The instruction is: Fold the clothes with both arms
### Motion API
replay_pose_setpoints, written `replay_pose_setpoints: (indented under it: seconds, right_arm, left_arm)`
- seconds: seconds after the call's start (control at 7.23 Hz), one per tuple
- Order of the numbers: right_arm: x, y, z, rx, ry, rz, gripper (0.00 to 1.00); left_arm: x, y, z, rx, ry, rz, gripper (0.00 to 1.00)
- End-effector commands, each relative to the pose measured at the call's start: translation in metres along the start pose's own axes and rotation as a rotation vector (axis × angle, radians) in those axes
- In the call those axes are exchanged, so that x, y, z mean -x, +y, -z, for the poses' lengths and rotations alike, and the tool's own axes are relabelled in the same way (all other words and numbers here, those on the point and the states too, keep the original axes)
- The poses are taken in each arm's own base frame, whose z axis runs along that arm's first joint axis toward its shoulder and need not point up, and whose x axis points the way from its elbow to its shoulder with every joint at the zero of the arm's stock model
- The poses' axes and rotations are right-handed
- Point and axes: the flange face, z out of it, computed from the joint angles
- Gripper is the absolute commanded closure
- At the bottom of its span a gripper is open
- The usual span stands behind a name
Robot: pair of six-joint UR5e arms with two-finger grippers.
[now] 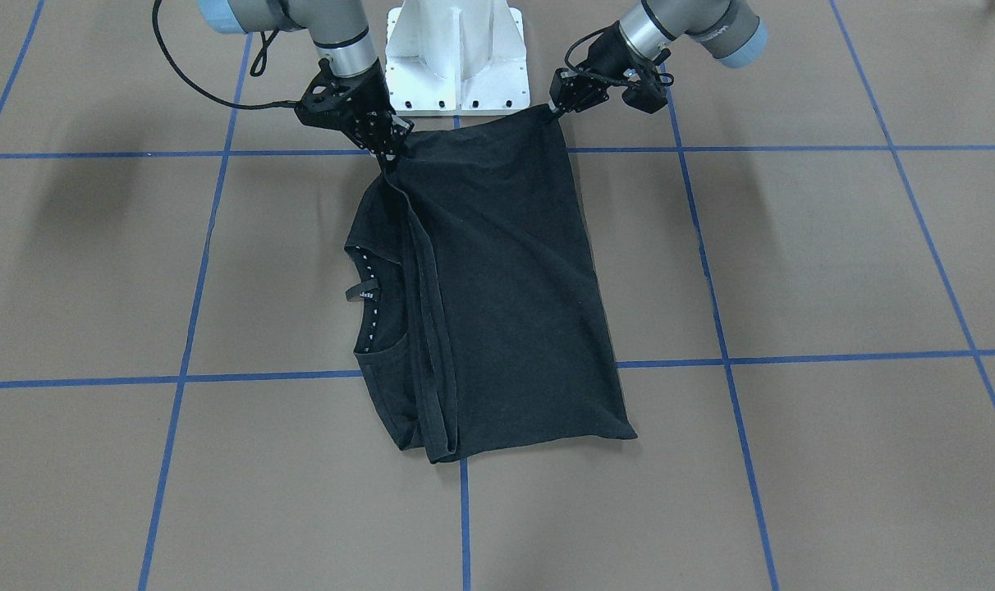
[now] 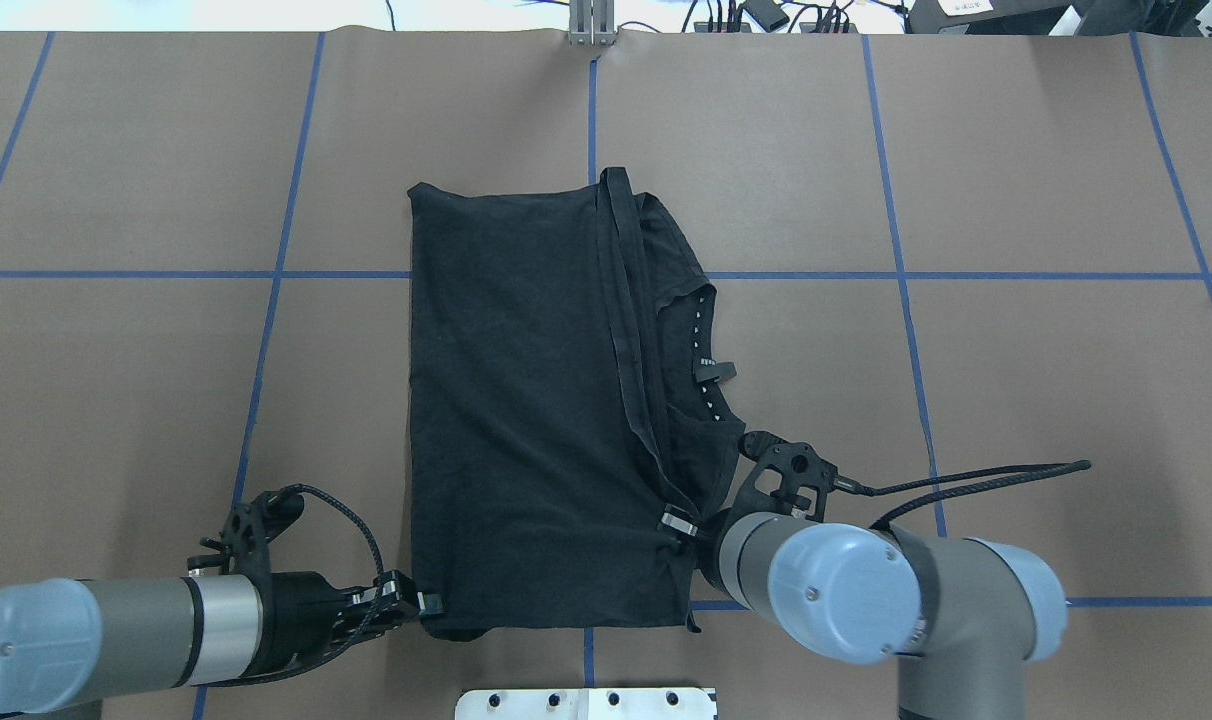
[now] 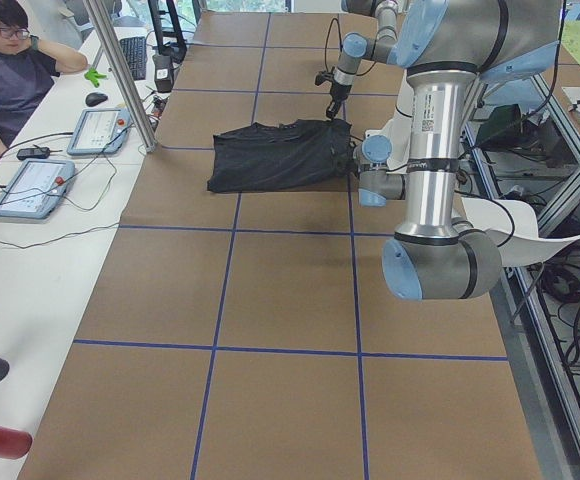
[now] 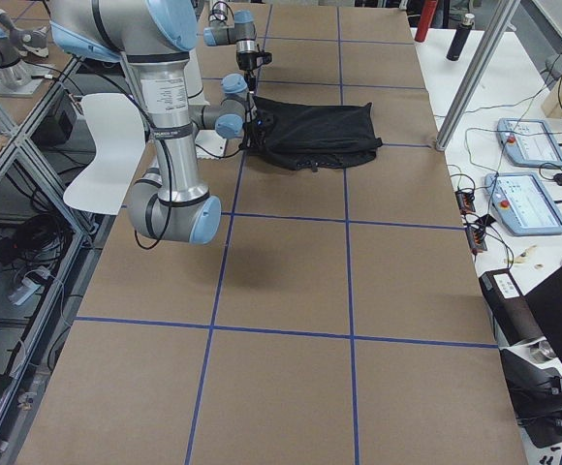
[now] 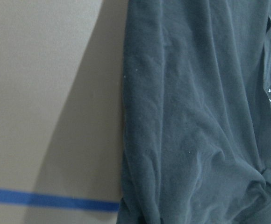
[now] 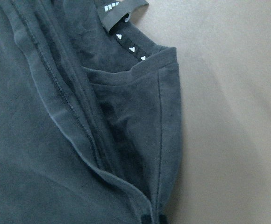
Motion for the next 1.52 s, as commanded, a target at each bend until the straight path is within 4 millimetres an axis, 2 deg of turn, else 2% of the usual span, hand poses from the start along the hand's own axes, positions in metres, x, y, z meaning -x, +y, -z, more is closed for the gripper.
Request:
replay_pose_setpoints:
  seconds: [0.0, 0.14, 0.28, 0.42, 0.55, 0.83, 1.11, 1.38]
  right_arm:
    - [-0.035, 0.026, 0.075, 0.104, -0.049, 0.039, 1.0]
    - [-0.031, 0.03, 0.107, 0.117, -0.042, 0.049, 1.0]
    - [-0.019, 0.026, 0.117, 0.1, -0.018, 0.045, 1.0]
    - [-0.001, 0.01, 0.111, 0.058, -0.005, 0.02, 1.0]
    - [0.024, -0.01, 0.102, 0.015, -0.016, 0.006, 1.0]
    - [0.07, -0.062, 0.064, -0.042, 0.023, -0.012, 1.0]
    - [0.083, -0.109, 0.047, -0.096, 0.054, 0.01, 1.0]
    - [0.092, -0.141, 0.035, -0.139, 0.081, 0.018, 1.0]
  left_arm:
    - [-0.024, 0.014, 0.061, 0.1, 0.035, -0.006, 1.0]
    - [-0.042, 0.022, 0.081, 0.119, 0.076, -0.007, 1.0]
    - [-0.046, 0.022, 0.08, 0.131, 0.08, -0.005, 1.0]
    - [-0.047, 0.003, 0.078, 0.077, 0.056, -0.008, 1.0]
    - [-0.066, -0.018, 0.066, 0.014, 0.045, -0.002, 1.0]
    - [-0.113, -0.055, 0.027, -0.087, -0.008, 0.001, 1.0]
    - [-0.122, -0.089, 0.032, -0.164, -0.031, -0.08, 1.0]
    - [-0.122, -0.129, 0.02, -0.23, -0.061, -0.119, 1.0]
